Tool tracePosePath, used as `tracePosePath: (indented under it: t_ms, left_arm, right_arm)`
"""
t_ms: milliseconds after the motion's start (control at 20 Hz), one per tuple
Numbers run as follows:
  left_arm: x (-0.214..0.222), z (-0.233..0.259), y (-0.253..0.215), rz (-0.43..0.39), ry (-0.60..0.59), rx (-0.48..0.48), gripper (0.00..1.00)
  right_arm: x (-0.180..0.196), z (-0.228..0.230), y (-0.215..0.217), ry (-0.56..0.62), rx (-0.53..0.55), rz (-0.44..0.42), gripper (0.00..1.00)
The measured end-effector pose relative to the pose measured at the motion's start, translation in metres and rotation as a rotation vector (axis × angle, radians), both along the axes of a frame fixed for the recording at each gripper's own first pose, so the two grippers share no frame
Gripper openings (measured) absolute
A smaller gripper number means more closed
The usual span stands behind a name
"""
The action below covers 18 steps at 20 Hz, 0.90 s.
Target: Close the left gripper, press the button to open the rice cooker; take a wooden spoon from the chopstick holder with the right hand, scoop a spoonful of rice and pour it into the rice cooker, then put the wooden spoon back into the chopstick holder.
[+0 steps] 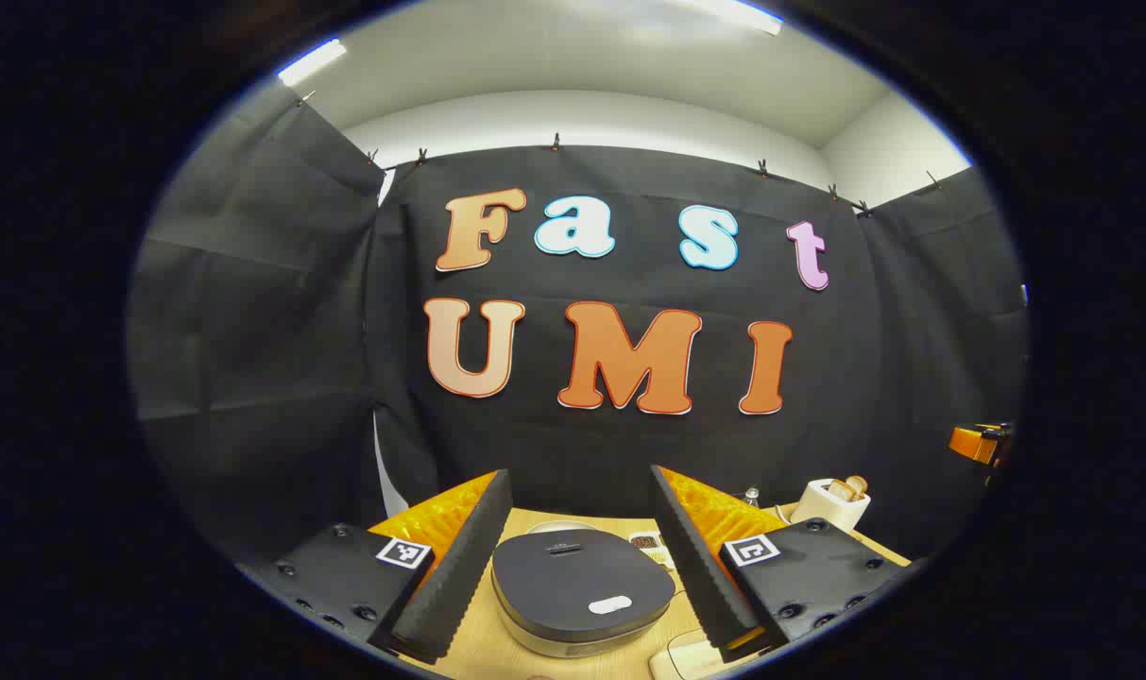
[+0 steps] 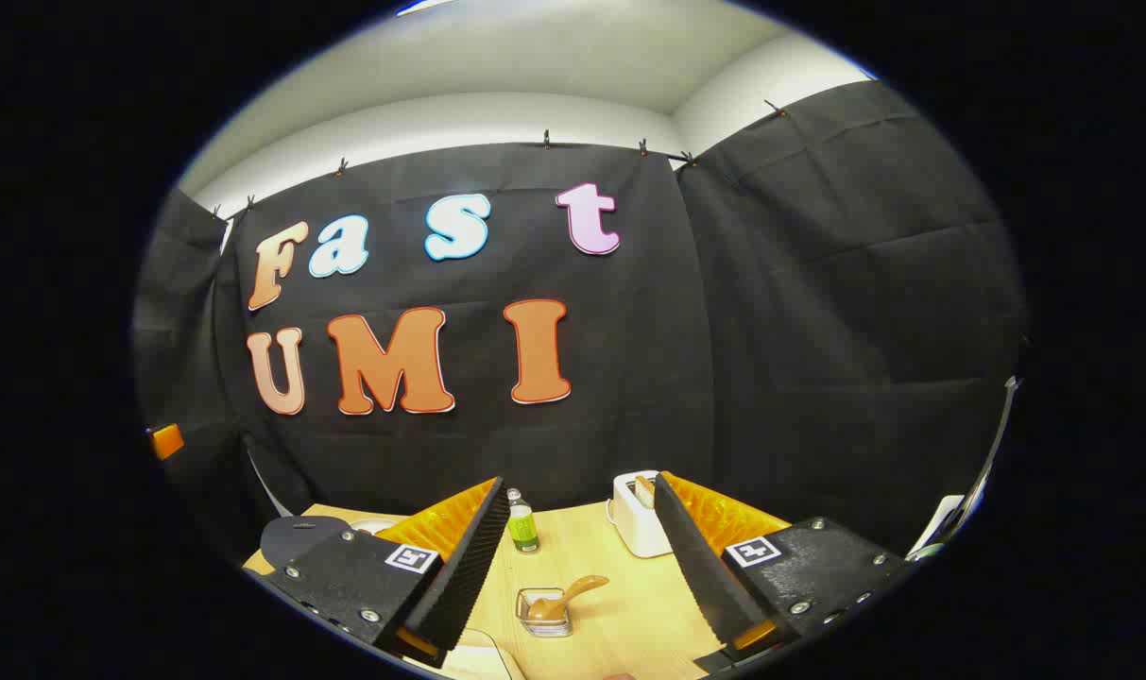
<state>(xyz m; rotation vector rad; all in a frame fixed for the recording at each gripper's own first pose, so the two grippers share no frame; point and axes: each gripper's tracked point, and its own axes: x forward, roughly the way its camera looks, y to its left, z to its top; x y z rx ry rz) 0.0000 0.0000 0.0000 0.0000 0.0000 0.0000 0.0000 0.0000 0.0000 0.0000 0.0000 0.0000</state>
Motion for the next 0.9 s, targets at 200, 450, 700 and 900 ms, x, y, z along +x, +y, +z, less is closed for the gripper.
tracePosePath:
  t_ms: [200,450,700,900]
  left_arm:
    - [-0.009,0.000,-0.007,0.040,0.005,-0.006,0.94]
    - [-0.028,0.001,-0.015,0.063,0.002,-0.014,1.00]
    - [-0.031,0.001,-0.009,0.064,0.023,-0.024,1.00]
    - [-0.027,0.013,-0.006,0.052,-0.001,-0.017,0.94]
  right_arm:
    - [0.002,-0.001,-0.013,0.026,-0.006,0.011,1.00]
    - [0.007,0.002,-0.022,0.044,-0.012,0.037,0.95]
    - [0.000,0.000,-0.023,0.047,-0.042,0.025,1.00]
    - [-0.007,0.004,-0.021,0.030,-0.045,0.016,0.95]
